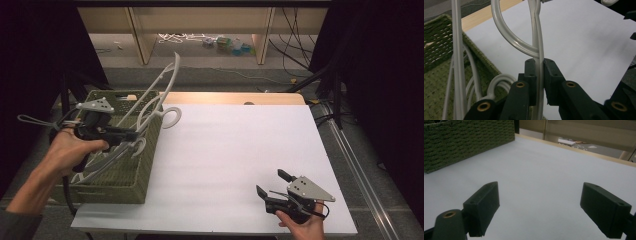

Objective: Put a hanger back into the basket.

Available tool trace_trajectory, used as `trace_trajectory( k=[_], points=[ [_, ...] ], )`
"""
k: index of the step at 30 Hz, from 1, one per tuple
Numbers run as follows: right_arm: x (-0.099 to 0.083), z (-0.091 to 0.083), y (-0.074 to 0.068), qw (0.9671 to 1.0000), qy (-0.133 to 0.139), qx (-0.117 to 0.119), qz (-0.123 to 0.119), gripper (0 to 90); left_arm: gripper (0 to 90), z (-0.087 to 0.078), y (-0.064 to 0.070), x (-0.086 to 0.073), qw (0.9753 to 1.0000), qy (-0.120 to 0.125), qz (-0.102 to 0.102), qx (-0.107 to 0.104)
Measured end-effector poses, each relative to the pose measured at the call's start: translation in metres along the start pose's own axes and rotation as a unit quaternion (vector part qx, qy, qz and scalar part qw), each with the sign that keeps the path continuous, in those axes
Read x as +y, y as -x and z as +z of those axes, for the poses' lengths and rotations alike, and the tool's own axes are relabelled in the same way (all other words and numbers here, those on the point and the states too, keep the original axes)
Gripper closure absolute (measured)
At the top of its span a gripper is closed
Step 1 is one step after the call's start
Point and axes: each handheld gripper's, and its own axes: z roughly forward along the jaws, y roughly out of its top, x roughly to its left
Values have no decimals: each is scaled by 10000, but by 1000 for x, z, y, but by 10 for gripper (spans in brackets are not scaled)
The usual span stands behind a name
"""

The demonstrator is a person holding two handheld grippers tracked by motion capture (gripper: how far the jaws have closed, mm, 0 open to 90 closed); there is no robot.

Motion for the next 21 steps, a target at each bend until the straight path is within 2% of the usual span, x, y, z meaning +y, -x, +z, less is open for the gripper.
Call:
trace_trajectory(
  k=[5,6,7,8,11,14,21],
  points=[
    [-1,2,0,10000,59,-24,11,165,819,-12,-14,-13,9998,-7,30,176],
    [-1,2,0,10000,57,-30,13,165,819,-16,-18,-15,9998,-63,136,149],
    [-1,2,0,10000,63,-40,8,165,819,-18,-20,-18,9997,-89,118,174],
    [-1,2,0,10000,53,-43,15,165,819,-19,-23,-21,9997,-41,-1,252],
    [-1,3,0,9999,79,38,77,165,819,-22,-30,-28,9995,-68,-18,300],
    [-1,2,0,10000,24,-36,20,165,819,-23,-38,-36,9992,-150,-48,378],
    [-2,4,1,9999,81,-5,66,165,818,-20,-47,-48,9988,-359,7,319]
  ],
)
